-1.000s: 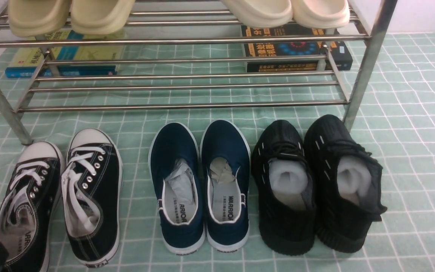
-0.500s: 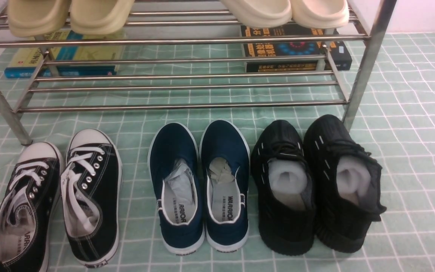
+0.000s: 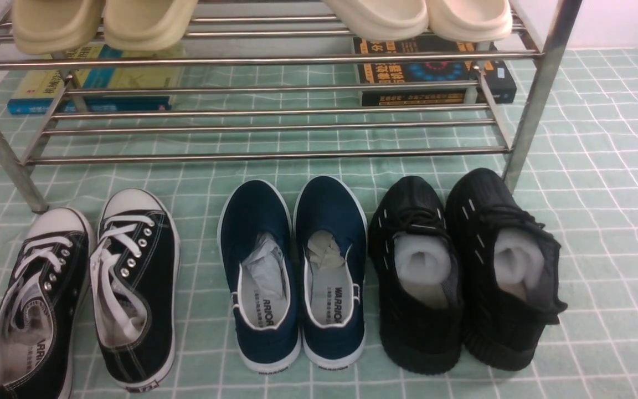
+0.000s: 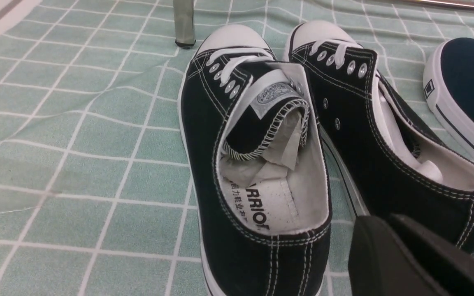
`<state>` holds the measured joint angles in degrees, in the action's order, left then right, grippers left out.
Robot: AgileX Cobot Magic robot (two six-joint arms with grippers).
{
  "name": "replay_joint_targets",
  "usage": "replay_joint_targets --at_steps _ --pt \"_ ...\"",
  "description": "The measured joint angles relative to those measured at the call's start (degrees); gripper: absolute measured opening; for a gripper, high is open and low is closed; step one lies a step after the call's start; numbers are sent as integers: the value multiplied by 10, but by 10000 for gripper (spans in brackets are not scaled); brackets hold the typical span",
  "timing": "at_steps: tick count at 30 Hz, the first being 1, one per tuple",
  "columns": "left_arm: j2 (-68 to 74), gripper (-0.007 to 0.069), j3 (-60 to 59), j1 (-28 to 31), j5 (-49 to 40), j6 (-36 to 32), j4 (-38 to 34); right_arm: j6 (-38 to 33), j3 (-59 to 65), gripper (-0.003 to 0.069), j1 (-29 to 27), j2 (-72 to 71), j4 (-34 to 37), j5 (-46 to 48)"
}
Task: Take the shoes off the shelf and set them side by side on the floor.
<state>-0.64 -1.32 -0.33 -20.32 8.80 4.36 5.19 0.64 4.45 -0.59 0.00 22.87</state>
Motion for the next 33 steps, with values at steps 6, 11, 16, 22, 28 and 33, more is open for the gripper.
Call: replay_joint_targets --at_steps 6,11,16,22,28,33 --pt "0 54 0 0 -1 43 21 0 0 240 0 0 0 0" --pt "0 58 0 0 -1 60 30 0 0 240 0 0 0 0" --pt "0 62 0 0 -1 61 32 0 0 240 0 0 0 0" --pt "0 66 0 0 -2 61 32 0 0 240 0 0 0 0" --pt "0 72 0 0 -2 61 34 0 0 240 0 0 0 0" --pt "0 76 0 0 -3 62 48 0 0 240 0 0 0 0"
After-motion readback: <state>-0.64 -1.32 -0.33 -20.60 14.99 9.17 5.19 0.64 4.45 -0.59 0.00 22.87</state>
